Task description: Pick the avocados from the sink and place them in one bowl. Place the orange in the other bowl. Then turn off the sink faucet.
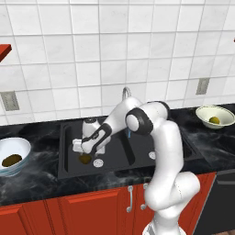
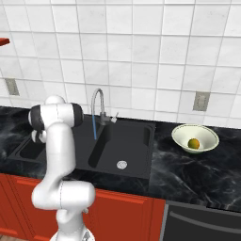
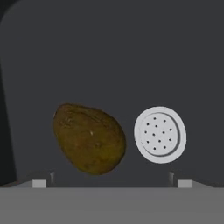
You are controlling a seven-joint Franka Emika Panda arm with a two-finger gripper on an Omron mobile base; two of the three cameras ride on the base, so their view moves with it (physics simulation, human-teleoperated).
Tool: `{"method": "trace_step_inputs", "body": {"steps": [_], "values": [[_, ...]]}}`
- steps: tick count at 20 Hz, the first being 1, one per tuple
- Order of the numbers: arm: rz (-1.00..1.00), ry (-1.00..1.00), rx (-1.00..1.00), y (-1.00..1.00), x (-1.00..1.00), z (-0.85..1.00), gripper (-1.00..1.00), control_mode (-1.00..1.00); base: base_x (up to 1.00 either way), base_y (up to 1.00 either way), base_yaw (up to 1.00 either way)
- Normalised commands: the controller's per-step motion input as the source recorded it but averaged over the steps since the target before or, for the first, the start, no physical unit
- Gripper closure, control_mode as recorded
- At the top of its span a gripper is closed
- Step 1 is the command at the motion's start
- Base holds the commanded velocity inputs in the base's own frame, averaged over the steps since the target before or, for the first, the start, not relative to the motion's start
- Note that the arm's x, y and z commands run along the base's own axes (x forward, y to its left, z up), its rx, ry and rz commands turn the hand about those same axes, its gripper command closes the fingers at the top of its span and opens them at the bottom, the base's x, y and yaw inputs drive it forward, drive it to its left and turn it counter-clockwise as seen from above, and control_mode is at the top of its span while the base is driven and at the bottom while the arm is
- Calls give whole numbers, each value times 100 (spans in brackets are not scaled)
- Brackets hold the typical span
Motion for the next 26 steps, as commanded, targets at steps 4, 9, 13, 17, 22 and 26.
{"method": "trace_step_inputs", "body": {"steps": [4,9,13,17,22,26], "values": [[-4,0,0,9,18,-18,-100,-100,0,0,0],[-3,0,0,11,13,-14,-100,-100,0,0,0],[-1,0,0,4,1,-15,-100,-100,0,0,0],[0,0,0,0,0,-14,-100,-100,0,0,0],[-1,0,0,0,0,-15,-100,-100,0,0,0],[0,0,0,0,0,-18,-100,-100,0,0,0]]}}
